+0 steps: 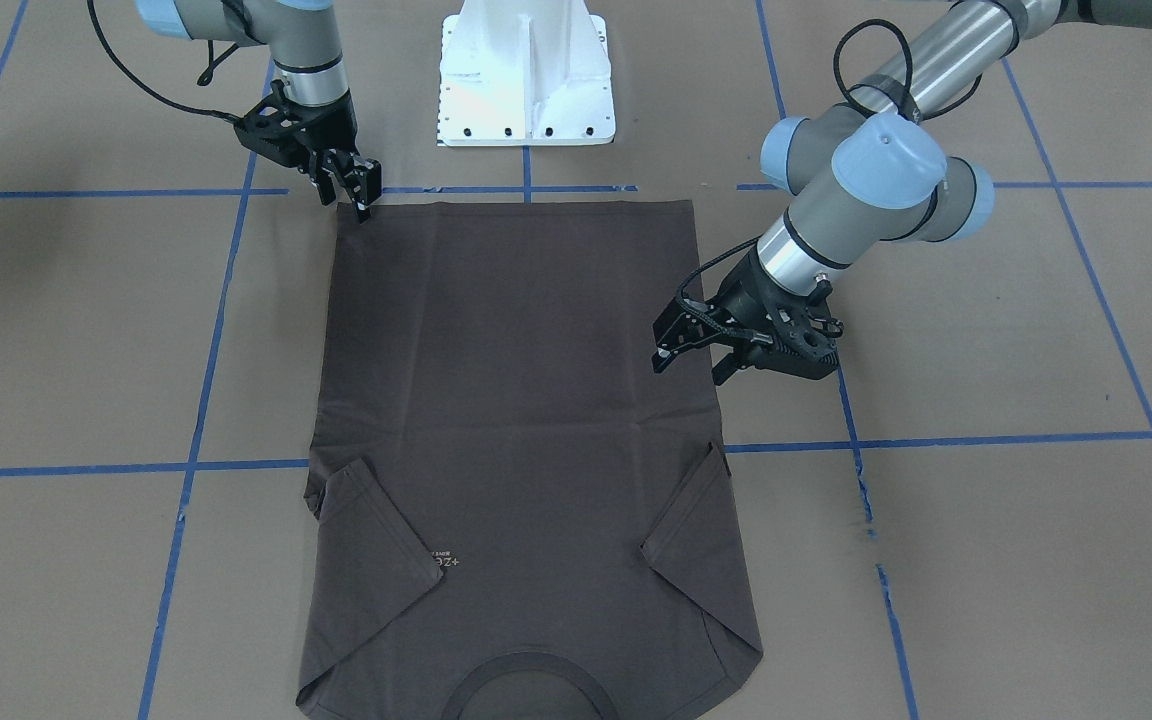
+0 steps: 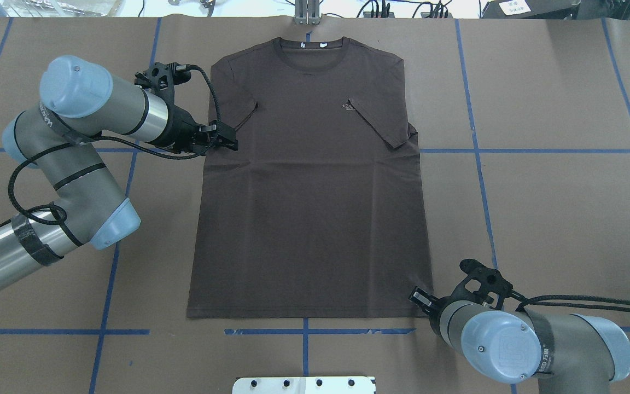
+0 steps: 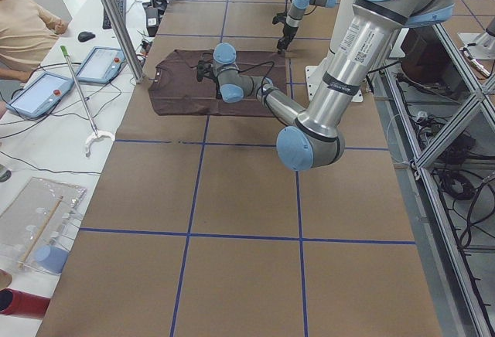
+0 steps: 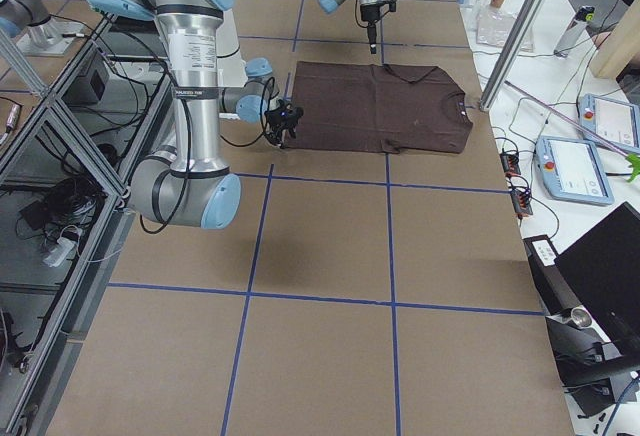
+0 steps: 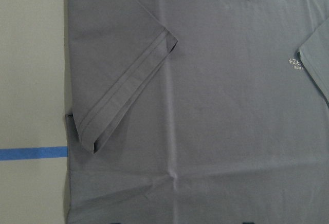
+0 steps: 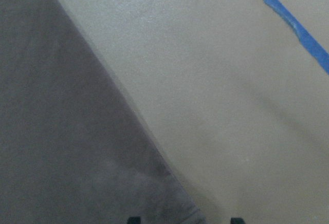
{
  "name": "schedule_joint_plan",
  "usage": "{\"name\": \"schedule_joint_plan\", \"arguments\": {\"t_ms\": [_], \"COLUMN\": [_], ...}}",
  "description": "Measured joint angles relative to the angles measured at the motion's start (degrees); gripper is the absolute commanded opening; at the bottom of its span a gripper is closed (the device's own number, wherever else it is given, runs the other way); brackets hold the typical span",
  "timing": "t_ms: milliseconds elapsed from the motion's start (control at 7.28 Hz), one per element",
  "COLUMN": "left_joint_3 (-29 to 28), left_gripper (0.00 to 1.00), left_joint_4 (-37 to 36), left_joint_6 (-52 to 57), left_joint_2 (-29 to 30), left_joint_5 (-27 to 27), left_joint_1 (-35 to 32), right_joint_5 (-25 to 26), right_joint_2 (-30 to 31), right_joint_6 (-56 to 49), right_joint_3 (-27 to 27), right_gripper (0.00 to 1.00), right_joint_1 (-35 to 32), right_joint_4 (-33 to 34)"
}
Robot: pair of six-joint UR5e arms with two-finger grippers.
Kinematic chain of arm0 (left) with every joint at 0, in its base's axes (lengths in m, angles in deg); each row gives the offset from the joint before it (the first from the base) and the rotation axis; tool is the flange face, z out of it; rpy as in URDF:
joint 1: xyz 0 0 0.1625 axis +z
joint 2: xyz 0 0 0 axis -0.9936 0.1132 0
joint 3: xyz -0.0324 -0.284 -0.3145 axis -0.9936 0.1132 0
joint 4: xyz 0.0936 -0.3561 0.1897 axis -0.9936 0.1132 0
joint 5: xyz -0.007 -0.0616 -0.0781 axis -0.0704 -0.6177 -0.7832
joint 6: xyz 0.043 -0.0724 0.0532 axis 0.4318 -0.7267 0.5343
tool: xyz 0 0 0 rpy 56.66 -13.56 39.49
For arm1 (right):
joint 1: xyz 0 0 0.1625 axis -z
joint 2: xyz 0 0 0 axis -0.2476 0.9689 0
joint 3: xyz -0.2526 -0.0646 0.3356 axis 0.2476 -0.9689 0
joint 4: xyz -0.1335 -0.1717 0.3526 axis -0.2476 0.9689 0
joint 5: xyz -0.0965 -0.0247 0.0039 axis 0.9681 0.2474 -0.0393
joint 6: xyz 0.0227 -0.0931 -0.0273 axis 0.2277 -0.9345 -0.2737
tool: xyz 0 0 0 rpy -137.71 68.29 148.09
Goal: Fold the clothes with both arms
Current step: 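Move the left gripper down to the hem corner nearest it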
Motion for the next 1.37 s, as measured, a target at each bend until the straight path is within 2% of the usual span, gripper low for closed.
{"name": "schedule_joint_plan", "arguments": {"t_ms": [549,687,824,961,1373], "left_joint_3": [1.00,3.52,8.37,14.20,25.44], "left_gripper": [0.84,0.79,0.79,0.98,0.99], "left_joint_4": [-0.21,-0.37,-0.76,-3.18,-19.24], "left_joint_6": [-1.13,-4.40,-8.30,-10.86,-17.97], "left_joint_2": [-0.02,-1.08,-4.49,-8.48,-11.82], "left_joint_5": [-0.21,0.01,1.96,5.05,14.95], "left_joint_1": [0.08,0.99,3.56,6.38,15.97], "right_joint_5": [-0.11,-0.14,-0.24,-0.37,-0.47], "right_joint_2": [0.39,0.45,0.50,0.54,0.51], "right_joint_6": [0.85,0.82,0.79,0.72,0.70], "right_joint_3": [0.41,1.06,1.88,2.53,3.29], "right_gripper": [0.00,0.00,0.00,0.00,0.00], "right_joint_1": [-0.08,-0.12,-0.17,-0.27,-0.60], "right_joint_4": [0.07,0.20,0.30,0.34,0.36]}}
